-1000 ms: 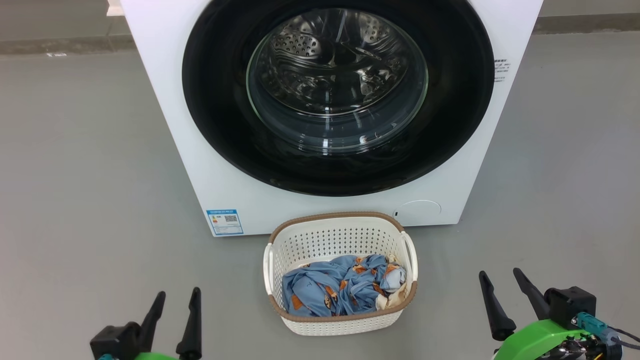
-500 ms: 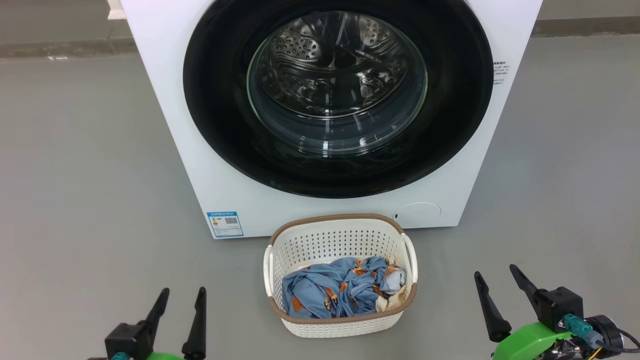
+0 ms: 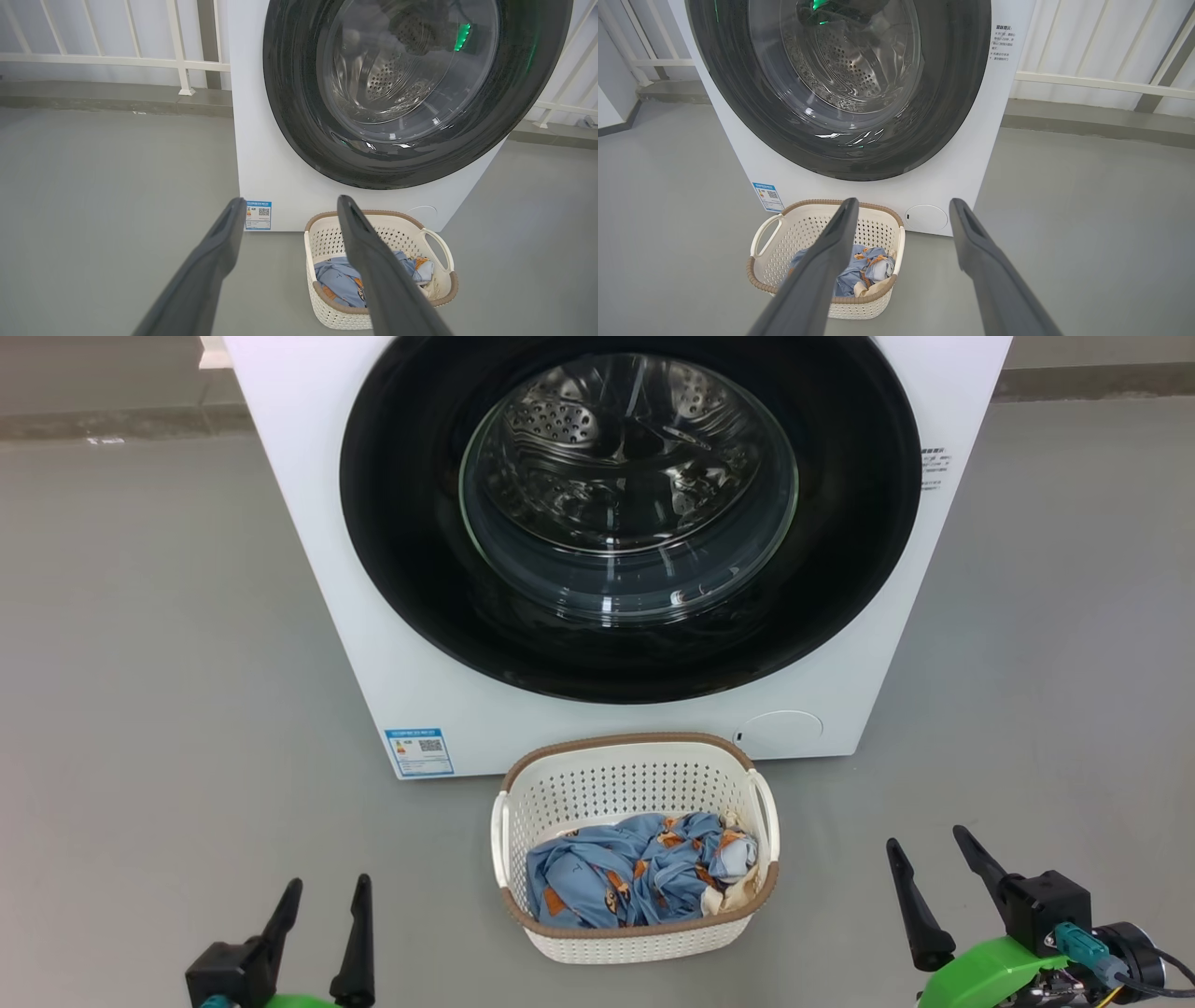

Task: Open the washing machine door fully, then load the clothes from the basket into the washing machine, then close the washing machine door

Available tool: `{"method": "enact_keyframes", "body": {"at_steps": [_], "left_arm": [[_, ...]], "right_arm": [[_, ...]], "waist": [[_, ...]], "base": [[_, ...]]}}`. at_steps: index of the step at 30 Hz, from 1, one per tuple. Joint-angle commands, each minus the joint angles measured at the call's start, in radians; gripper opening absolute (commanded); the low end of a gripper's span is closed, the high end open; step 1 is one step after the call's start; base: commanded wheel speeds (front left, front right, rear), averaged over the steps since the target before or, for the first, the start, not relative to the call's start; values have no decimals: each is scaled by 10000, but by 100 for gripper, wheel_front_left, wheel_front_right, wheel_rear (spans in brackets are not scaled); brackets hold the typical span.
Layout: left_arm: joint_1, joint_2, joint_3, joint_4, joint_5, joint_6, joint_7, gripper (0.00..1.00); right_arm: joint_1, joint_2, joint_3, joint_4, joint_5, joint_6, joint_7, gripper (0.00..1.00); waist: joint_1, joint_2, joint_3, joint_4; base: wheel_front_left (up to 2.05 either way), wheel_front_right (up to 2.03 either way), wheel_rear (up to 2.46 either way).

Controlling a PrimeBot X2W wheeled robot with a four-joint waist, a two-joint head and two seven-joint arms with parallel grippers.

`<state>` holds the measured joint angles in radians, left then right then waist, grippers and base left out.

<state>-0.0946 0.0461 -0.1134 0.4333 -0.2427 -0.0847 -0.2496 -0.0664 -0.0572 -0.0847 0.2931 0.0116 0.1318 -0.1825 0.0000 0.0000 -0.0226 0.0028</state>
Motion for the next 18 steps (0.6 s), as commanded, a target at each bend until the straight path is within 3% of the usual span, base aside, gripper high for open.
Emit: {"method": "enact_keyframes", "body": {"at_steps": [1, 18], "left_arm": [[-503, 121, 339, -163, -117, 90, -122, 100], [-494, 149, 295, -195, -111, 274, -122, 100]], "right_arm": [[-194, -10, 189, -285, 92, -11, -120, 100], [-209, 24, 191, -345, 118, -11, -170, 100]], "waist": [[0, 0, 9, -3], [0, 0, 17, 11]], "base": [[0, 0, 0], [0, 0, 0]]}}
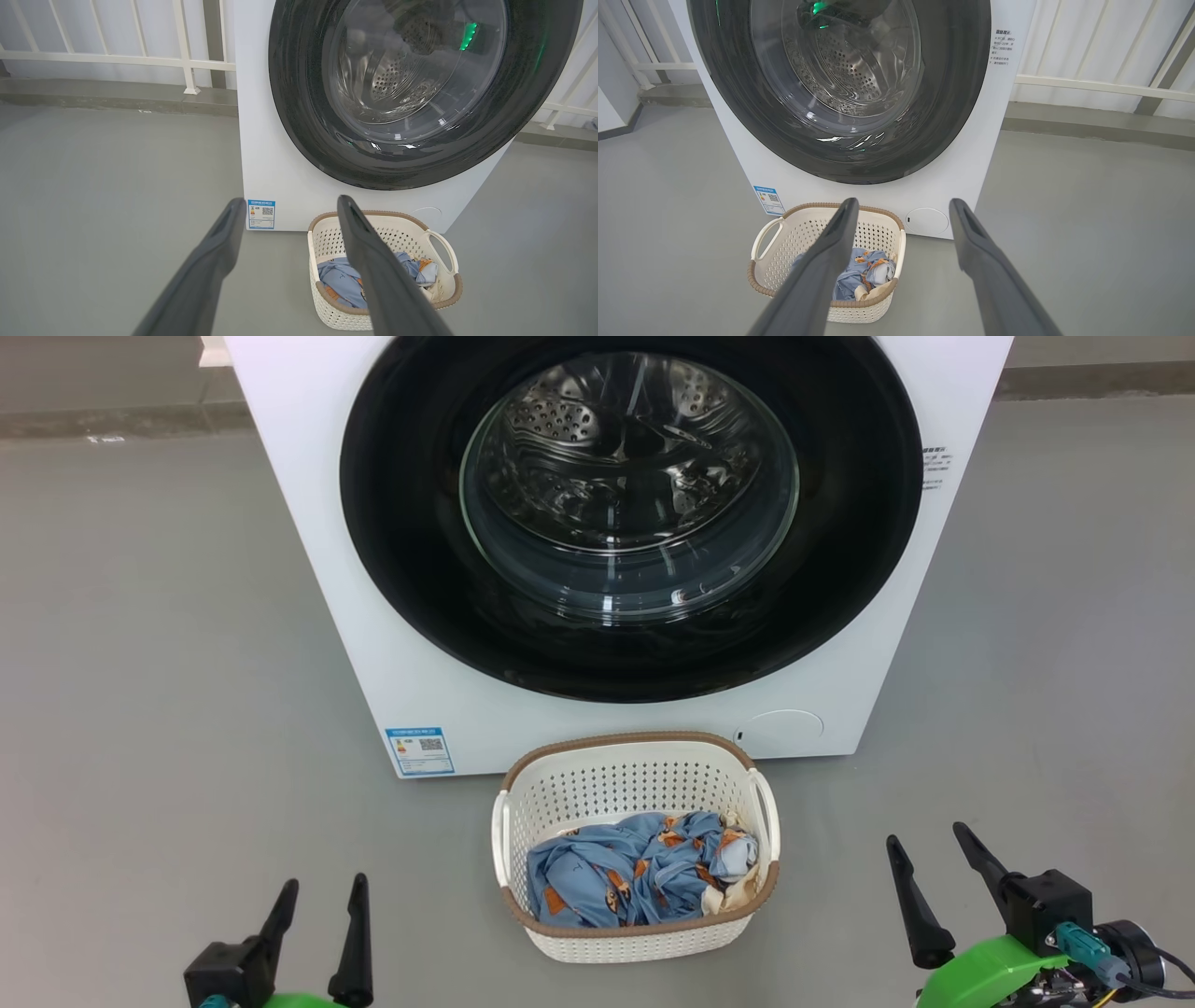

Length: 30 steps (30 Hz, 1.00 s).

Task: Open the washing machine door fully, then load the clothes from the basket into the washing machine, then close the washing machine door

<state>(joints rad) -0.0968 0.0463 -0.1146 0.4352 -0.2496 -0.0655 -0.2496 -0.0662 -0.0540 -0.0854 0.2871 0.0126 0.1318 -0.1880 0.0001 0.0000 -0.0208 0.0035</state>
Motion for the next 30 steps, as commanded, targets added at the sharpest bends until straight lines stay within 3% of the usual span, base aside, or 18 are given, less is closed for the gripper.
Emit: {"method": "enact_keyframes", "body": {"at_steps": [1, 17, 30], "left_arm": [[-468, 149, 299, -209, -45, 89, -122, 100], [-492, 196, 219, -140, -52, 212, -122, 100], [-546, 210, 231, -145, -55, 273, -122, 100]], "right_arm": [[-213, -8, 203, -297, 108, -11, -115, 100], [-107, 16, 395, -927, 108, -11, 115, 100], [-88, 25, 395, -968, 158, -11, 189, 100]], "waist": [[-1, 0, -2, 8], [-1, 0, -1, 13], [-1, 0, 37, -13]], "base": [[0, 0, 0], [1, 12, -13], [69, 109, -179]]}}
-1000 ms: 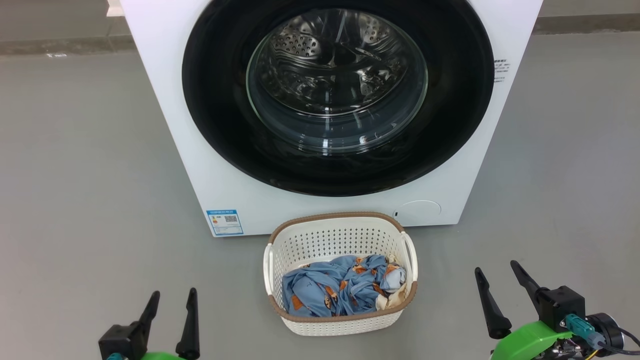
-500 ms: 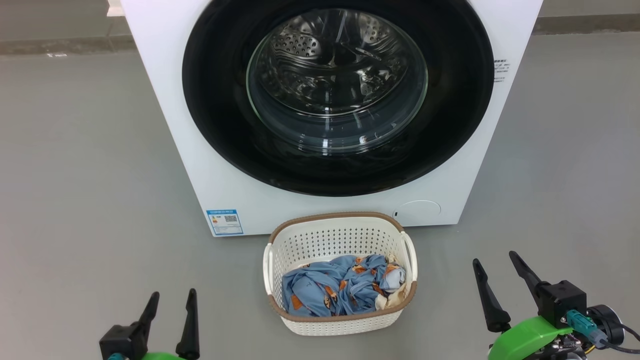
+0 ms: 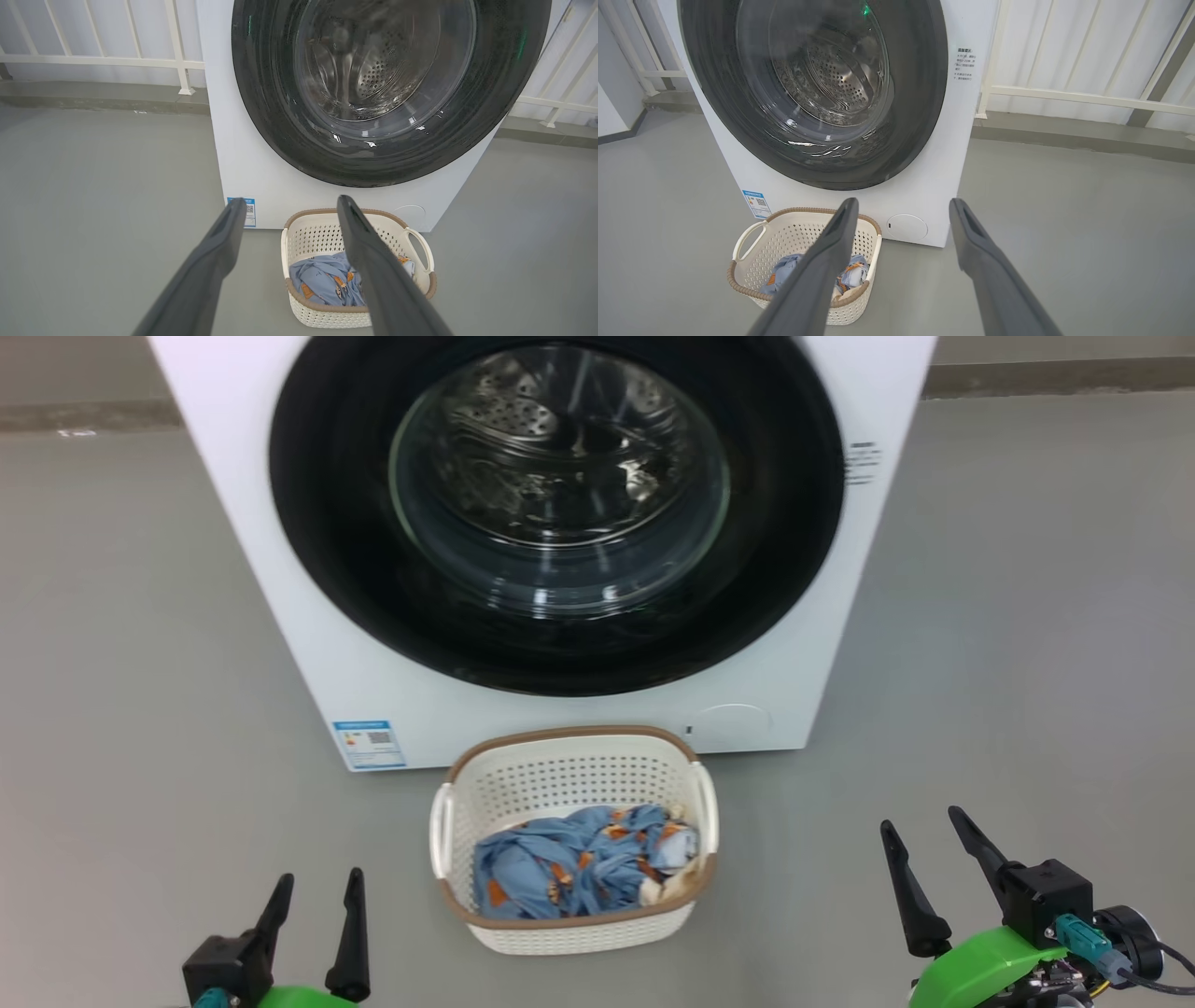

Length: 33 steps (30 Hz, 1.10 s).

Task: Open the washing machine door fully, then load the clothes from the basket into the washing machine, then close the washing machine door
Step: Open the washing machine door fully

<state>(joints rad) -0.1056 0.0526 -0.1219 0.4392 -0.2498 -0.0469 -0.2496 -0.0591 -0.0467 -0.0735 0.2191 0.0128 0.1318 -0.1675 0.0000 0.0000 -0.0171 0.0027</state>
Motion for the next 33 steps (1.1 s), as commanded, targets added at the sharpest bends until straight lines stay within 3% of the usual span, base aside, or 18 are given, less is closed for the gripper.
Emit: {"method": "enact_keyframes", "body": {"at_steps": [1, 17, 33], "left_arm": [[-466, 146, 301, -184, -51, 89, -122, 100], [-440, 119, 276, -430, -156, -37, -122, 100], [-384, 132, 303, -469, -66, -17, -122, 100]], "right_arm": [[-162, -48, 276, -286, 161, -11, -17, 100], [-153, -39, 234, -294, 229, -11, -20, 100], [-165, -37, 215, -247, 219, -11, -46, 100]], "waist": [[0, 0, 1, -9], [0, 0, 37, -32], [0, 0, 39, -56]], "base": [[103, 143, -246], [97, 111, -208], [12, 12, -24]]}}
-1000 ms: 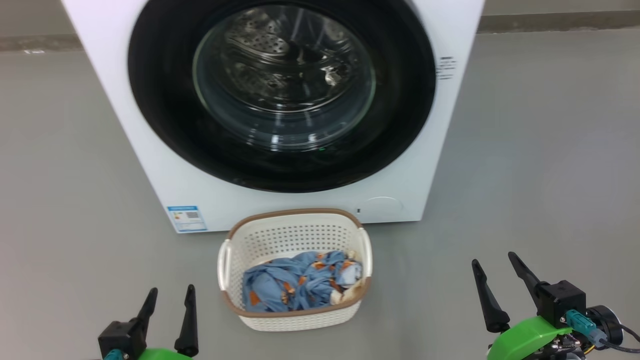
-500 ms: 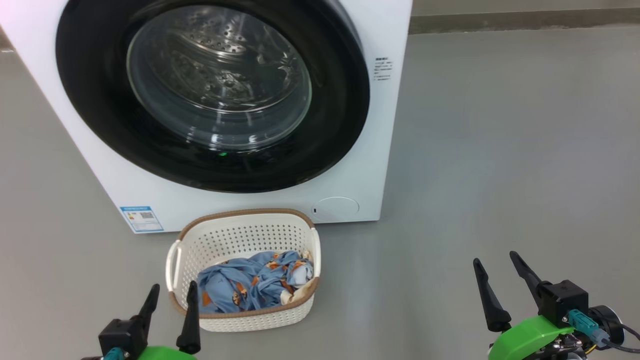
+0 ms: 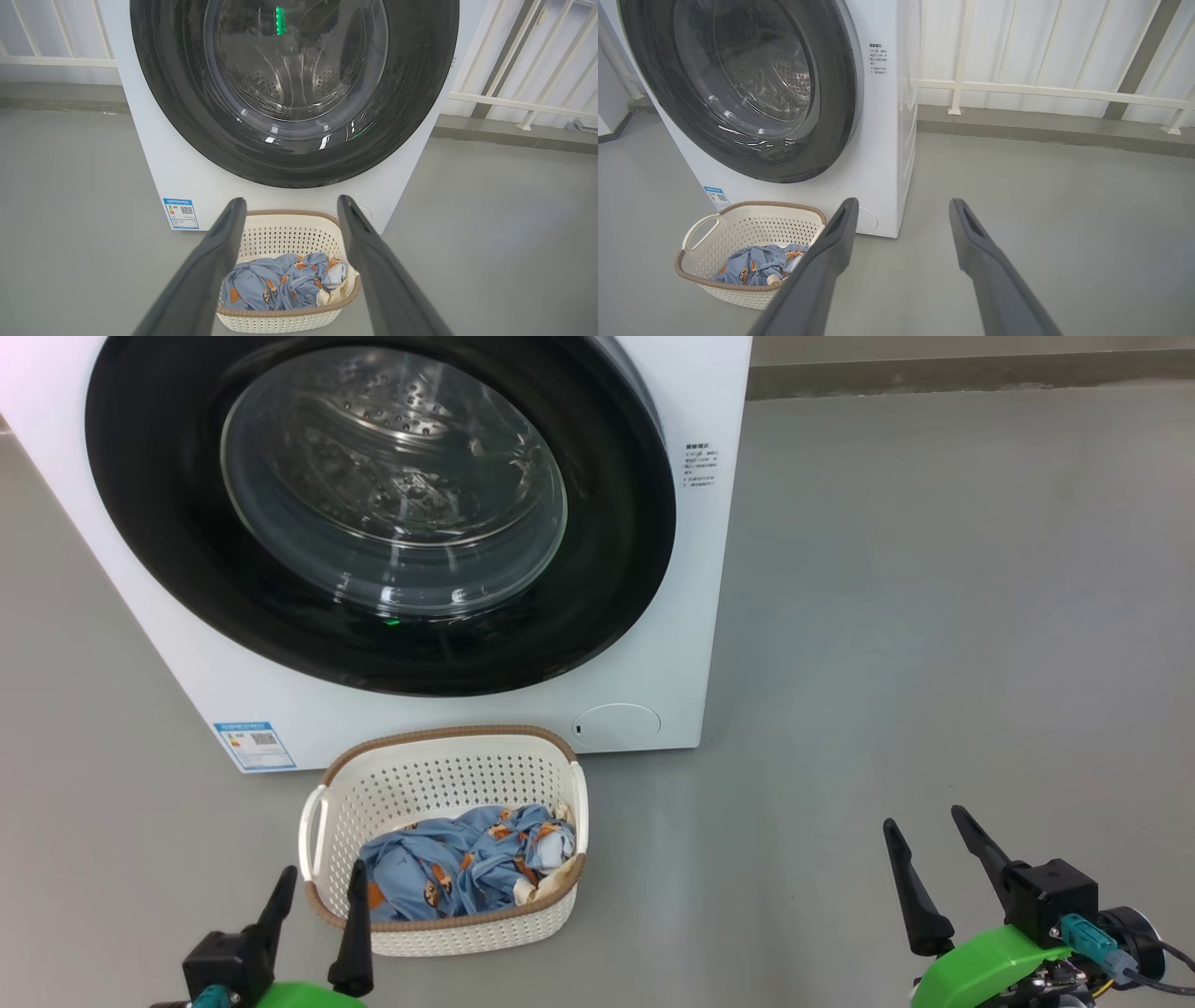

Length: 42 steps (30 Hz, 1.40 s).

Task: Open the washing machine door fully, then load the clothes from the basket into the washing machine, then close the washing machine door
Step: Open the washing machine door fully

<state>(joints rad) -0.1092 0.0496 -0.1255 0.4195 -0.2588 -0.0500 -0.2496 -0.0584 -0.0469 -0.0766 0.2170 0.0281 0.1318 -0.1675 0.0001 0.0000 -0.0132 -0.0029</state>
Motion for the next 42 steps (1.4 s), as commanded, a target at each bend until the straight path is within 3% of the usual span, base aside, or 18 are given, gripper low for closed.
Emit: {"method": "enact_keyframes", "body": {"at_steps": [1, 11, 12, 13, 14, 25, 33, 37, 42], "left_arm": [[-347, 161, 345, -274, 26, 15, -122, 100], [-338, 154, 381, -299, 63, 10, -122, 100], [-339, 153, 385, -302, 68, 9, -122, 100], [-341, 152, 390, -308, 72, 9, -122, 100], [-338, 148, 394, -319, 80, 13, -122, 100], [-328, 132, 421, -349, 116, 16, -122, 100], [-368, 115, 435, -422, 132, 0, -122, 100], [-476, 107, 444, -503, 151, -9, -122, 100], [-646, 90, 455, -645, 192, 7, -122, 100]], "right_arm": [[-168, -35, 243, -231, 63, -11, -45, 100], [-180, -34, 227, -237, 69, -11, -63, 100], [-187, -34, 221, -236, 69, -11, -61, 93], [-188, -34, 224, -229, 47, -11, -39, 61], [-190, -34, 250, -232, 21, -11, -14, 0], [-201, -34, 291, -239, 44, -11, -15, 0], [-352, -38, 159, -229, 800, -11, 89, 0], [-649, -37, -110, -152, 1976, -11, 209, 0], [-1330, -35, -434, 170, 5130, -11, 706, 0]], "waist": [[0, 0, 2, -2], [0, 0, 35, 9], [0, 0, 41, 12], [0, 0, 47, 16], [0, 0, 52, 23], [0, 0, 92, 41], [0, 0, 239, 73], [0, 0, 472, 112], [0, 0, 848, 190]], "base": [[0, 0, 0], [0, 0, 0], [0, 0, 0], [0, 0, 0], [0, 0, 0], [0, 0, 0], [0, 0, 0], [0, 0, 0], [0, 0, 0]]}}
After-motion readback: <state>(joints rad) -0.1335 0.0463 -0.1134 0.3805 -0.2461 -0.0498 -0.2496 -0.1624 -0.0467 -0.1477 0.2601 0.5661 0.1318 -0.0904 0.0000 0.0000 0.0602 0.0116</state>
